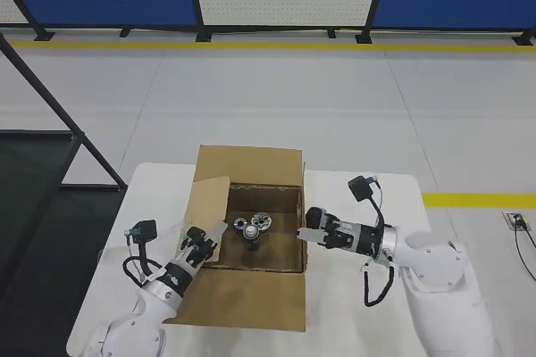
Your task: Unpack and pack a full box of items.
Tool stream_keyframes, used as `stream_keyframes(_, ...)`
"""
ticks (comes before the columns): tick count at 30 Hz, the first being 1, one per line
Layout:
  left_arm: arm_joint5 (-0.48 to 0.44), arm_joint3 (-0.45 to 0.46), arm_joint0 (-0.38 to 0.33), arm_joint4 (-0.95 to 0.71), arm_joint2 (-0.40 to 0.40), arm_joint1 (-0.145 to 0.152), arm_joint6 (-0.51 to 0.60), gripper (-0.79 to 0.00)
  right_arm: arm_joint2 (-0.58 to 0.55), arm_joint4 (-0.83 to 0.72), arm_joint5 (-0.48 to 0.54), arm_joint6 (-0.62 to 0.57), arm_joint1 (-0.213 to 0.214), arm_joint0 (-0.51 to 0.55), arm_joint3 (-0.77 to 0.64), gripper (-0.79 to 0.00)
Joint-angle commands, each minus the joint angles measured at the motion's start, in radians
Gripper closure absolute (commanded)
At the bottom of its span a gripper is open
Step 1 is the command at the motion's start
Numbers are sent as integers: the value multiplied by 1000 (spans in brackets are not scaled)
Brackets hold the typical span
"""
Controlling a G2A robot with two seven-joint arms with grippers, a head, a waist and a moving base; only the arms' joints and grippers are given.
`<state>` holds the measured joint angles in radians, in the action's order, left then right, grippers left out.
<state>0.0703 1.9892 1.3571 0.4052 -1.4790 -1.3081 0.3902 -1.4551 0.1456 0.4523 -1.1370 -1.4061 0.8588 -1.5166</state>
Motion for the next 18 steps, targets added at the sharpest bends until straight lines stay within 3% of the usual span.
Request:
stream_keyframes(1,1,-6,0,-1,0,1,-1,-785,38,-4,-5,18,-2,-25,32,-785)
stream_keyframes(18,-8,-48,18,-7,10,6,-20,-785,269,28,-20,151,-26,-207,326,-785)
